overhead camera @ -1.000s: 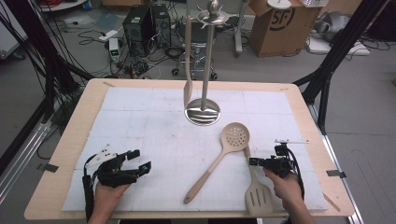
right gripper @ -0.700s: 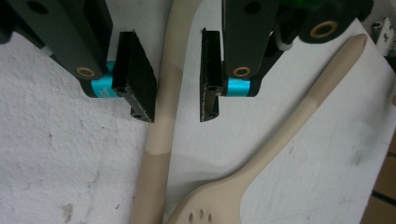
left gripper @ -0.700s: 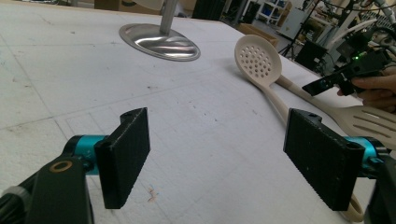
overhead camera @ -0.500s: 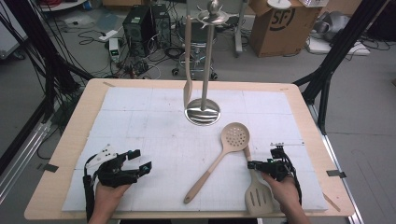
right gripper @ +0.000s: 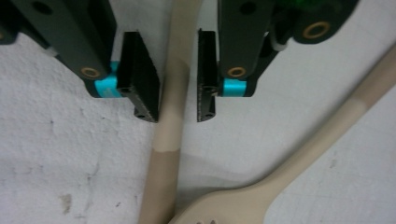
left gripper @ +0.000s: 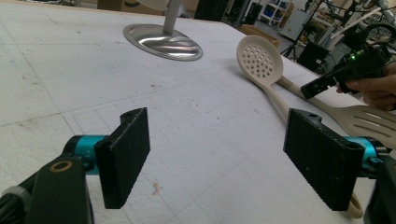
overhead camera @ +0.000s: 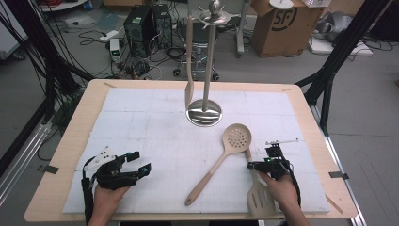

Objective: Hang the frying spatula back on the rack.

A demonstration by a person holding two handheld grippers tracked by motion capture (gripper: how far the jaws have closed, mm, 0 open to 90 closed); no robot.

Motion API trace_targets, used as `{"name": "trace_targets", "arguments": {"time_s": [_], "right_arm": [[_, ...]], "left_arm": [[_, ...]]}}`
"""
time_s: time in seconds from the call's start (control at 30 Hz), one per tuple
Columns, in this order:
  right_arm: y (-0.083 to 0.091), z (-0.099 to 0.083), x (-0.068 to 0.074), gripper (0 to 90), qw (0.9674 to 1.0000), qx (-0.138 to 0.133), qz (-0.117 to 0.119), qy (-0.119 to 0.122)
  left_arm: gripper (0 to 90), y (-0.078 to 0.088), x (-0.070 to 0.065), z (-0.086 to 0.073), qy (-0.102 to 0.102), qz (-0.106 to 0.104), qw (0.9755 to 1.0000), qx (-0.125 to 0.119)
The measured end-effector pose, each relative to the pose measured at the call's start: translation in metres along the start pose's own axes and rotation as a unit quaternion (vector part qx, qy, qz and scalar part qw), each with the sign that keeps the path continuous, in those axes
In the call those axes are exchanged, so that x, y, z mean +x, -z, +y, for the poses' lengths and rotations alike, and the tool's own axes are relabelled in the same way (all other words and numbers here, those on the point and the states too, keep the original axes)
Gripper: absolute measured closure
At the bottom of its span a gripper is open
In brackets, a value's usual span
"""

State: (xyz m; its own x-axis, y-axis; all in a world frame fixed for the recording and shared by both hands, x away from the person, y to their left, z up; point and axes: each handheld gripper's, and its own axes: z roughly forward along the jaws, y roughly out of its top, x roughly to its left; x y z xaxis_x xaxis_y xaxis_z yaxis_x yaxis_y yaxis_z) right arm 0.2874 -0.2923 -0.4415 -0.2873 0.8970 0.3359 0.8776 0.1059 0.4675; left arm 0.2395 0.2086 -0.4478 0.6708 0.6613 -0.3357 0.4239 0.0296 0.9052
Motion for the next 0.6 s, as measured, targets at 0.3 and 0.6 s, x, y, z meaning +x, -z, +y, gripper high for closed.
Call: {"name": "trace_targets", "arguments": {"time_s": [0.3, 0.6], "right_arm": [[-0.001, -0.004, 0.011, 72.5, 0.9983, -0.011, -0.039, 0.042], [-0.001, -0.010, 0.012, 72.7, 0.9972, -0.033, -0.040, 0.054]], "left_arm": [[23.4, -0.001, -0.001, 0.000, -0.002, 0.000, 1.0000, 0.003], [23.4, -0.001, -0.001, 0.000, -0.002, 0.001, 1.0000, 0.003]]}}
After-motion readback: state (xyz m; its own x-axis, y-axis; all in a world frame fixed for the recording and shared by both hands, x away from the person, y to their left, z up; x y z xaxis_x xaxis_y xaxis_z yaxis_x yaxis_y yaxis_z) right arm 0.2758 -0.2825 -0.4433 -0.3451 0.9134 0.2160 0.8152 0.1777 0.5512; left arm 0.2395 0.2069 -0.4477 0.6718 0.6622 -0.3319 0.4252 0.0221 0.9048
